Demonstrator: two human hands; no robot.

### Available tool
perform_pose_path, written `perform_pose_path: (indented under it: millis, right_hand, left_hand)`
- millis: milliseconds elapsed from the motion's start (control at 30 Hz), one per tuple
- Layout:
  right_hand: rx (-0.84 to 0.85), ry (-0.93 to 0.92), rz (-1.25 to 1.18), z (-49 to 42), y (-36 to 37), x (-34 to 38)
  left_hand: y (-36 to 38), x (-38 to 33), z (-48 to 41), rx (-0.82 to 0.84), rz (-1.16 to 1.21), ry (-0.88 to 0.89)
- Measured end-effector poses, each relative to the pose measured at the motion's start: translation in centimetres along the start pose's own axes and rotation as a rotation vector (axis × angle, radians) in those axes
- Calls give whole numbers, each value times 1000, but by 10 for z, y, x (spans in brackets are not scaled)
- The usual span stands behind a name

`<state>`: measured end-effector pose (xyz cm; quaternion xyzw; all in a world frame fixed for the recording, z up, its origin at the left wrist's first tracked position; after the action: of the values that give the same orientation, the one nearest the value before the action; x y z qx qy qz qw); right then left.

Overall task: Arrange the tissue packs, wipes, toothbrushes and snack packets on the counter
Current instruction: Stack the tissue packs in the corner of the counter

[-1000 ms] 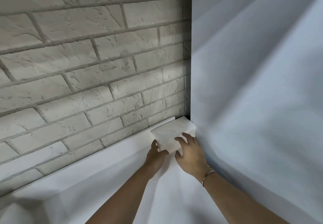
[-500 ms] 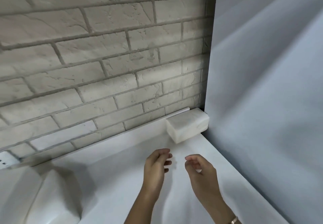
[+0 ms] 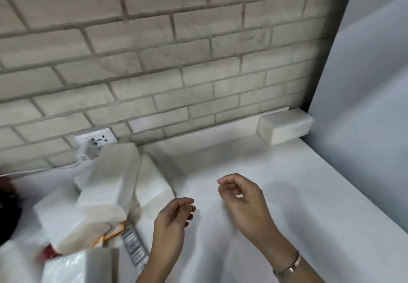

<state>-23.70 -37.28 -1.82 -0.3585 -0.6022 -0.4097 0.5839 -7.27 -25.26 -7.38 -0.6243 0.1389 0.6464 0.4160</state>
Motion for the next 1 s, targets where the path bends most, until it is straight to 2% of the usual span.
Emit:
perform_pose_path:
  millis: [333,533,733,800,900,1000]
  right_hand:
    - [145,22,51,49,104,-15]
    - [236,10,84,63,157,-16]
    - [310,22,142,47,204,-15]
    - [288,95,110,31,221,-21]
    - [274,190,90,7,245,-33]
    - [297,249,100,-6,264,-45]
  left_hand:
    - [-94,13,39,-88,55,128]
    - [-145,38,34,-182,74,64]
    - [-192,36,22,-560,-181,139]
    - [-199,38,3,-548,-169,92]
    - [-200,41,-20,-446,-2,-33]
    - [-197,36,-33,-362,75,-65]
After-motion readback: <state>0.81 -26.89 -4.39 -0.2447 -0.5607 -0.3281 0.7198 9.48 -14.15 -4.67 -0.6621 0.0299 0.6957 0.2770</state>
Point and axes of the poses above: each hand's wrist, its own z-axis away from the middle knuckle, its own y-axis out of the palm, x = y × z, the point moved 7 cm from there along -z, towards the middle knuckle, and after that the axes turned 13 degrees about -z, right-handed, at the moved point
